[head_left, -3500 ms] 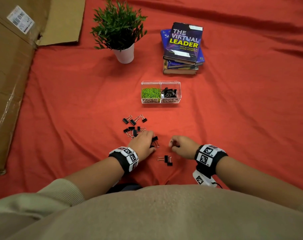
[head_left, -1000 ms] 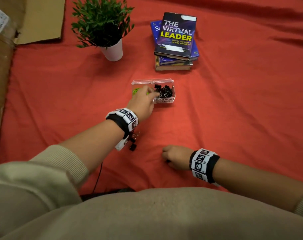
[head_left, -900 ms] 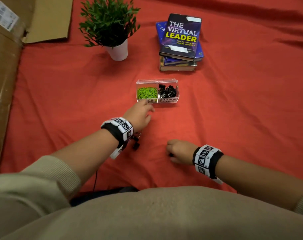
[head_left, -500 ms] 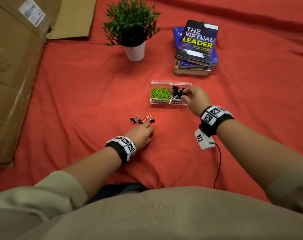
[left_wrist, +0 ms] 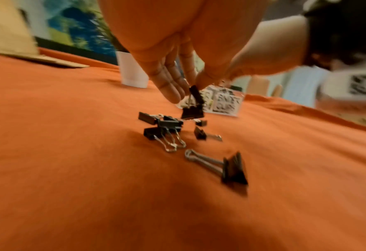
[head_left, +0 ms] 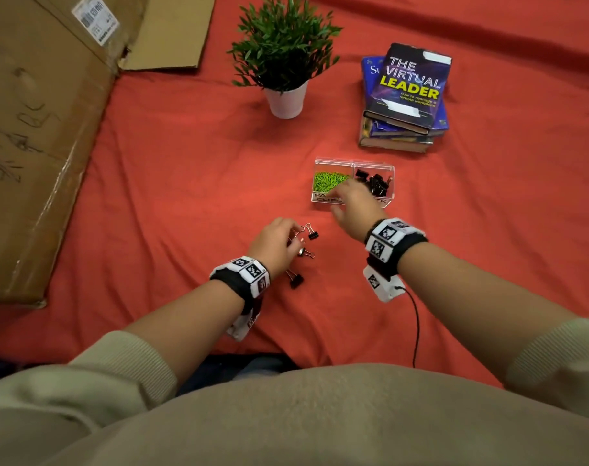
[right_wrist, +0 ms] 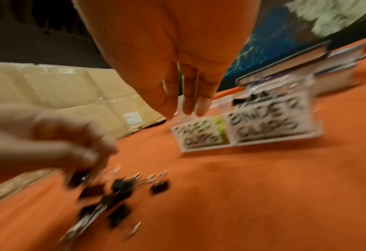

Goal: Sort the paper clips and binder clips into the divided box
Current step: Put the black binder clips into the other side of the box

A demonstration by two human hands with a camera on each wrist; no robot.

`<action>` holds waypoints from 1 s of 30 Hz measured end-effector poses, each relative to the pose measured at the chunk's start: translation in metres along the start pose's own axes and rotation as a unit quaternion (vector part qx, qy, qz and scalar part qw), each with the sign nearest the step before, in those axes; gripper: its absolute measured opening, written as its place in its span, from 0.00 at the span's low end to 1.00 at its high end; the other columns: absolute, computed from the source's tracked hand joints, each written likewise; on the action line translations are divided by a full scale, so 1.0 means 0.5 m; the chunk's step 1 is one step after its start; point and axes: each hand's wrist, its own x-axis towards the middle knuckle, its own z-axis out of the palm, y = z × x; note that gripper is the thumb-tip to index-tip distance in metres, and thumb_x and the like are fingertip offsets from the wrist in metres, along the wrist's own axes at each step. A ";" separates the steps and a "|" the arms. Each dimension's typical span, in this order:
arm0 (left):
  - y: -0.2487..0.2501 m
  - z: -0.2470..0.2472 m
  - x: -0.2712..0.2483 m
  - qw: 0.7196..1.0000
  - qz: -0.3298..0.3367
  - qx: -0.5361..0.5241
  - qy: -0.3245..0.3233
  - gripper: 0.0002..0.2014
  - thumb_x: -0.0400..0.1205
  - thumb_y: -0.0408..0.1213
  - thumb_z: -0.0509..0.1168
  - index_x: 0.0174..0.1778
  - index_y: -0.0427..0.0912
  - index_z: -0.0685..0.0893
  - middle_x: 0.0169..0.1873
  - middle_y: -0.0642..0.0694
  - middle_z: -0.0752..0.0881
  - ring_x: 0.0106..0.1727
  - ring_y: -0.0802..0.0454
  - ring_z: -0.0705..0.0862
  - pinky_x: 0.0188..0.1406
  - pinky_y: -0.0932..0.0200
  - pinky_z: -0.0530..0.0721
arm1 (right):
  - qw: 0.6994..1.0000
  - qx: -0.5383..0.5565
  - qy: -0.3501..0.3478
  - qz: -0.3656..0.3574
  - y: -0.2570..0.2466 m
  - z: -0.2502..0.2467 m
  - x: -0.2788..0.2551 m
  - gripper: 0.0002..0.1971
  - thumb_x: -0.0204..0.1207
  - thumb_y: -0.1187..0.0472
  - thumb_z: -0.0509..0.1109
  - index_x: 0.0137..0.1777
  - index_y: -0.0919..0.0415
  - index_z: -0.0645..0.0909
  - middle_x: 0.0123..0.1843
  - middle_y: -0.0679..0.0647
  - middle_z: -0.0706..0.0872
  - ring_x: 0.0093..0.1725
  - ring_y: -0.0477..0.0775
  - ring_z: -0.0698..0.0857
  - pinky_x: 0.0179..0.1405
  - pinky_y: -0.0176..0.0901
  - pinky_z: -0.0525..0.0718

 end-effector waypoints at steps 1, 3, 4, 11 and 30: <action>-0.004 -0.010 0.009 0.999 -0.032 -0.034 0.024 0.11 0.77 0.32 0.65 0.55 0.41 0.83 0.48 0.42 0.84 0.45 0.48 0.82 0.52 0.54 0.80 | 0.999 -0.001 -0.044 -0.014 -0.019 0.024 -0.007 0.17 0.75 0.66 0.66 0.63 0.59 0.79 0.64 0.58 0.78 0.68 0.59 0.74 0.71 0.52 0.72; -0.017 -0.026 0.028 0.989 -0.094 -0.097 0.064 0.09 0.77 0.31 0.64 0.52 0.40 0.83 0.42 0.44 0.83 0.39 0.51 0.80 0.50 0.52 0.83 | 0.992 -0.020 -0.119 -0.021 -0.050 0.071 -0.014 0.22 0.75 0.65 0.65 0.69 0.55 0.75 0.69 0.57 0.74 0.69 0.62 0.70 0.71 0.56 0.73; -0.025 -0.033 0.036 0.984 -0.119 -0.113 0.075 0.09 0.77 0.30 0.64 0.52 0.40 0.84 0.41 0.45 0.83 0.38 0.52 0.80 0.50 0.51 0.83 | 0.989 -0.037 -0.142 -0.019 -0.060 0.091 -0.016 0.24 0.75 0.65 0.64 0.72 0.53 0.73 0.70 0.57 0.72 0.68 0.63 0.69 0.69 0.58 0.74; -0.068 -0.033 0.048 0.985 -0.163 -0.050 -0.004 0.12 0.79 0.28 0.59 0.55 0.41 0.83 0.44 0.42 0.86 0.45 0.43 0.84 0.47 0.55 0.81 | 0.986 -0.088 -0.135 -0.046 -0.056 0.140 -0.028 0.18 0.76 0.55 0.68 0.66 0.53 0.77 0.64 0.55 0.73 0.63 0.62 0.70 0.61 0.59 0.78; -0.055 -0.016 0.055 0.991 -0.103 0.062 -0.058 0.12 0.78 0.36 0.66 0.57 0.40 0.82 0.56 0.40 0.77 0.57 0.42 0.81 0.59 0.51 0.79 | 0.980 0.113 -0.083 0.143 0.003 0.060 -0.036 0.04 0.74 0.63 0.70 0.39 0.58 0.77 0.49 0.55 0.83 0.53 0.55 0.82 0.46 0.39 0.79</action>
